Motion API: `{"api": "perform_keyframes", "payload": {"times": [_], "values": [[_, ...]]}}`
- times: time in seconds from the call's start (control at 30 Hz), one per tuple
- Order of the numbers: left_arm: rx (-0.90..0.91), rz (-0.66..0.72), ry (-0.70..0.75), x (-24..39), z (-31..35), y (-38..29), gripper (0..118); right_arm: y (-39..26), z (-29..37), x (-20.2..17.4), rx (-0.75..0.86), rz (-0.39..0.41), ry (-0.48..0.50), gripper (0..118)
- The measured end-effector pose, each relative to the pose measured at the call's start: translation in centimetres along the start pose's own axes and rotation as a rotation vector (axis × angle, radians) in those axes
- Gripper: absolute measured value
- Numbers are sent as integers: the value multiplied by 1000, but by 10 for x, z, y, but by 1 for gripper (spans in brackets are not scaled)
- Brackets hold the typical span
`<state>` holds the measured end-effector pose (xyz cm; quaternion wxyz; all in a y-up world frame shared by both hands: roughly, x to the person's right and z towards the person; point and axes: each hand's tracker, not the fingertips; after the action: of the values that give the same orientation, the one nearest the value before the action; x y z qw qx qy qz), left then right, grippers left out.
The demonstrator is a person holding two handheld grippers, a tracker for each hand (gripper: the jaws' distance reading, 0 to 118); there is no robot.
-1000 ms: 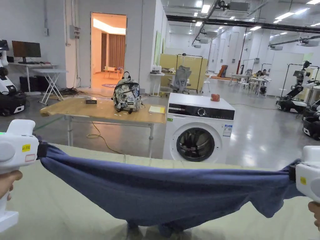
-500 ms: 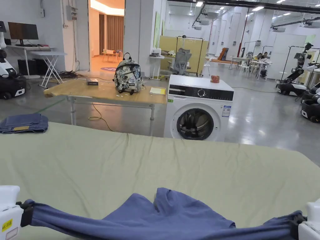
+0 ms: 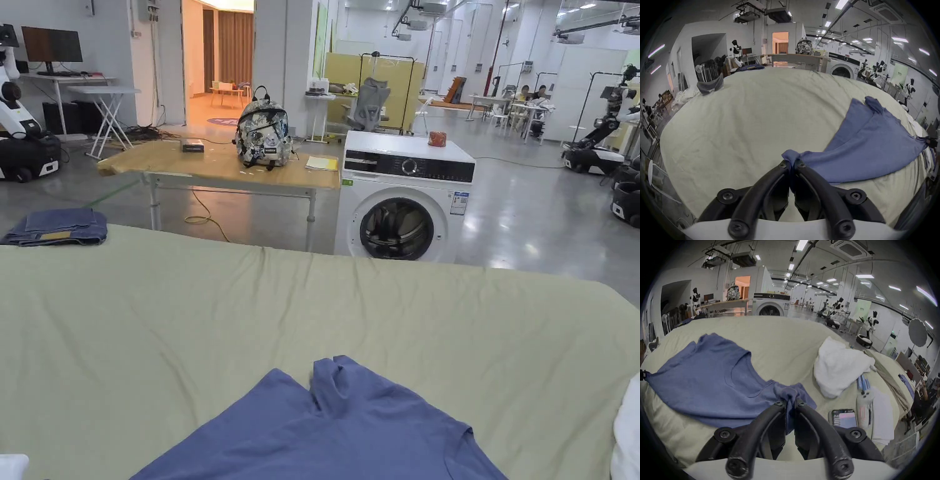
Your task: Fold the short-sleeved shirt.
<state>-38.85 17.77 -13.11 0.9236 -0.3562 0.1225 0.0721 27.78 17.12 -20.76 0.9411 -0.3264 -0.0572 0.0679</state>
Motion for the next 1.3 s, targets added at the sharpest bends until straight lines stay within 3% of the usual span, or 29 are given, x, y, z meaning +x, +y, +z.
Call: {"api": "perform_keyframes", "payload": {"times": [0.1,0.17,0.2,0.23,0.27,0.3,0.33,0.53,0.63,0.7,0.73,0.77,0.83,0.9,1.1,1.3], "values": [[3,9,13,4,-3,-3,3,-5,-5,-5,-12,1,5,7],[2,14,28,6,-4,-3,23,-7,-5,-8,-3,15,-6,13],[-1,14,36,7,-4,-4,37,-8,-6,-10,2,23,-19,19],[3,14,47,8,-4,-6,56,-8,-5,-13,9,26,-29,32],[7,13,48,9,-3,-7,66,-8,-2,-14,12,26,-28,45],[12,15,47,10,-1,-6,68,-7,1,-17,17,24,-31,57],[18,22,47,13,1,-5,68,-6,3,-21,27,19,-35,62],[95,18,3,41,5,5,68,7,20,-71,159,17,20,61],[168,-14,-26,70,11,9,63,14,33,-101,237,-30,87,60],[220,-36,-58,88,18,13,40,18,39,-120,263,-44,108,46],[241,-42,-71,97,21,16,24,20,42,-128,278,-46,125,24],[249,-50,-64,107,23,15,18,22,45,-135,303,-51,145,14],[302,-68,-73,123,31,18,10,25,51,-147,324,-59,155,3],[346,-84,-96,138,38,18,1,27,57,-155,357,-75,187,1],[366,-120,-114,169,57,21,0,34,77,-171,406,-73,209,0],[288,-108,-133,156,64,13,0,37,89,-178,422,-53,246,0]]}}
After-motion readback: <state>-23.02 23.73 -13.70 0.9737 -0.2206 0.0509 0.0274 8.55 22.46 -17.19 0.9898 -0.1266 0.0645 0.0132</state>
